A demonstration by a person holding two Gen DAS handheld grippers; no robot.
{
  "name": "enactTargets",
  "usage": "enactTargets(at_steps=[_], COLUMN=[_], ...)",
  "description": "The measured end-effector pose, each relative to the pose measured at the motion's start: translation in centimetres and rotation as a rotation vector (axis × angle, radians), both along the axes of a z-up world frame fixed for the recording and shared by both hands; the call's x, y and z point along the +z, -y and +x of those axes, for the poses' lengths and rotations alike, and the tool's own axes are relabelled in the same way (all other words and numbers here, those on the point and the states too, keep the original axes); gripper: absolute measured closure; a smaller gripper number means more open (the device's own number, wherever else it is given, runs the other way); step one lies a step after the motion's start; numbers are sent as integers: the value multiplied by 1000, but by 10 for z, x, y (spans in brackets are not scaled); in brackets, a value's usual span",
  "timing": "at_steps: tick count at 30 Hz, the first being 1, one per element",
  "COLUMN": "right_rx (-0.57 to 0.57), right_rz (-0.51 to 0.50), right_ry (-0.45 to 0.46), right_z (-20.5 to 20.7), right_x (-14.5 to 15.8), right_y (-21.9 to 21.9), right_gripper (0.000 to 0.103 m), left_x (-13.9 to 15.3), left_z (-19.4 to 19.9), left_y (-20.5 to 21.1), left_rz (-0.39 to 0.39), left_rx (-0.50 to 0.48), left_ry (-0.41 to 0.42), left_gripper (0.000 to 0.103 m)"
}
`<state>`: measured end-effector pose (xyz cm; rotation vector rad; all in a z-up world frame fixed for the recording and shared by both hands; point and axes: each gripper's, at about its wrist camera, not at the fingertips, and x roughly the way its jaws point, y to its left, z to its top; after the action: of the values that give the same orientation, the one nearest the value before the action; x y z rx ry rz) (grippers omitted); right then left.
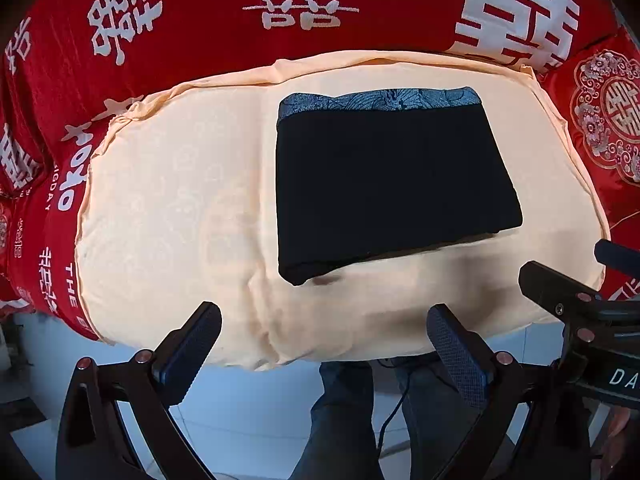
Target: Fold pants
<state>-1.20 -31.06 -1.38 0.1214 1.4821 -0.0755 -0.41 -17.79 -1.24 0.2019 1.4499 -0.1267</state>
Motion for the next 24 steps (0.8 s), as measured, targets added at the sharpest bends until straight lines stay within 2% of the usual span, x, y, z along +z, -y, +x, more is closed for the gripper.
enactTargets(at_steps=[24], right_rx=[7], right_rz=[-20], right_ry=[-12], right_z=[2], right_x=[-5], right_y=[-5], right_gripper=[0], left_x=[-3], left_z=[-1], left_y=[2], left_rz=[1], left_rx=[1], left_ry=[-8], left_gripper=[0])
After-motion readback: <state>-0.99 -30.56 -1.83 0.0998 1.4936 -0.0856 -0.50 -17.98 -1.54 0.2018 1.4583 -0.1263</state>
